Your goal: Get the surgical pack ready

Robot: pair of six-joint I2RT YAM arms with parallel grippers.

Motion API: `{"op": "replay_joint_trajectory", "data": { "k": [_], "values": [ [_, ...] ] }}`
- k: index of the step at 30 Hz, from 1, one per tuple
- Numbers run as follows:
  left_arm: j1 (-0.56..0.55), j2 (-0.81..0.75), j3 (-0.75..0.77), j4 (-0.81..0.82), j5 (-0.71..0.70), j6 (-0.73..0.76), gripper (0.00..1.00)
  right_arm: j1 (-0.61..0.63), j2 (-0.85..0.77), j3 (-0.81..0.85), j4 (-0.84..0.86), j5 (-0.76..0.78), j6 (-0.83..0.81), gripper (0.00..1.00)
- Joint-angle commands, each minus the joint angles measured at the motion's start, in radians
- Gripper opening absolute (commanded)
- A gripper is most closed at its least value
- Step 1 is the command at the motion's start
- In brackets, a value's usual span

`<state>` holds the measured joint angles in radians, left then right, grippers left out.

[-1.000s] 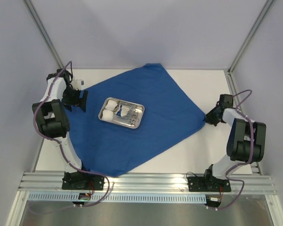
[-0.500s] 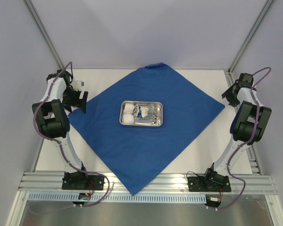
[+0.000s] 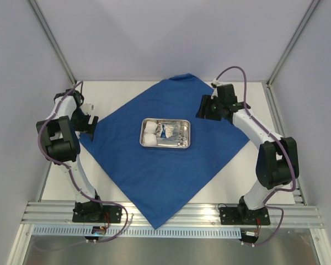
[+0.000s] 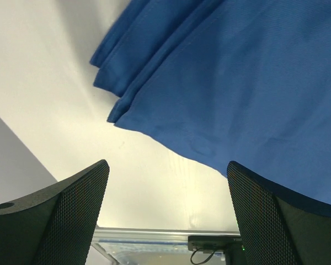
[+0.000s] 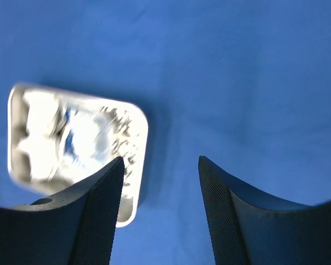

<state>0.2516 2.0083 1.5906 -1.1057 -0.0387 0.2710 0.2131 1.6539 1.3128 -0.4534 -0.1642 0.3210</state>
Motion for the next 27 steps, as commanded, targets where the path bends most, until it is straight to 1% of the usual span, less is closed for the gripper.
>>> {"op": "replay_joint_trajectory", "data": {
  "k": [1, 2, 3, 6, 7, 9, 13, 16, 17, 19, 22, 24, 25, 27],
  "values": [
    [0.011, -0.028, 0.025, 0.018, -0.036, -0.001, 0.97, 0.034, 0.058, -0.041, 0.054, -0.146, 0.035, 0.58],
    [0.009, -0.029, 0.025, 0.020, -0.033, -0.003, 0.97, 0.052, 0.084, -0.040, 0.067, -0.156, 0.052, 0.58],
    [0.011, -0.028, 0.025, 0.020, -0.029, -0.004, 0.97, 0.058, 0.104, -0.031, 0.080, -0.200, 0.058, 0.57],
    [0.011, -0.025, 0.019, 0.027, -0.023, -0.003, 0.97, 0.086, 0.167, -0.011, 0.088, -0.205, 0.058, 0.53],
    [0.009, -0.025, 0.014, 0.029, -0.026, -0.003, 0.97, 0.091, 0.178, -0.007, 0.094, -0.204, 0.062, 0.50],
    [0.009, -0.025, 0.011, 0.032, -0.021, -0.001, 0.97, 0.092, 0.204, -0.018, 0.116, -0.227, 0.088, 0.49],
    [0.011, -0.028, 0.009, 0.035, 0.000, -0.001, 0.97, 0.095, 0.219, -0.056, 0.147, -0.192, 0.127, 0.46],
    [0.011, -0.026, 0.017, 0.032, 0.010, -0.001, 0.97, 0.100, 0.219, -0.092, 0.160, -0.170, 0.136, 0.40],
    [0.011, -0.028, 0.016, 0.032, 0.011, -0.003, 0.97, 0.104, 0.216, -0.101, 0.162, -0.166, 0.138, 0.36],
    [0.009, -0.029, 0.017, 0.032, 0.014, -0.001, 0.97, 0.108, 0.211, -0.125, 0.176, -0.167, 0.148, 0.34],
    [0.011, -0.026, 0.017, 0.033, 0.022, -0.003, 0.97, 0.124, 0.213, -0.147, 0.185, -0.172, 0.164, 0.33],
    [0.011, -0.026, 0.017, 0.033, 0.025, -0.003, 0.97, 0.147, 0.210, -0.156, 0.180, -0.149, 0.171, 0.28],
    [0.011, -0.025, 0.016, 0.032, 0.029, -0.003, 0.97, 0.154, 0.207, -0.161, 0.176, -0.143, 0.176, 0.23],
    [0.009, -0.025, 0.016, 0.032, 0.031, -0.003, 0.97, 0.166, 0.187, -0.175, 0.176, -0.123, 0.191, 0.20]
  ]
}}
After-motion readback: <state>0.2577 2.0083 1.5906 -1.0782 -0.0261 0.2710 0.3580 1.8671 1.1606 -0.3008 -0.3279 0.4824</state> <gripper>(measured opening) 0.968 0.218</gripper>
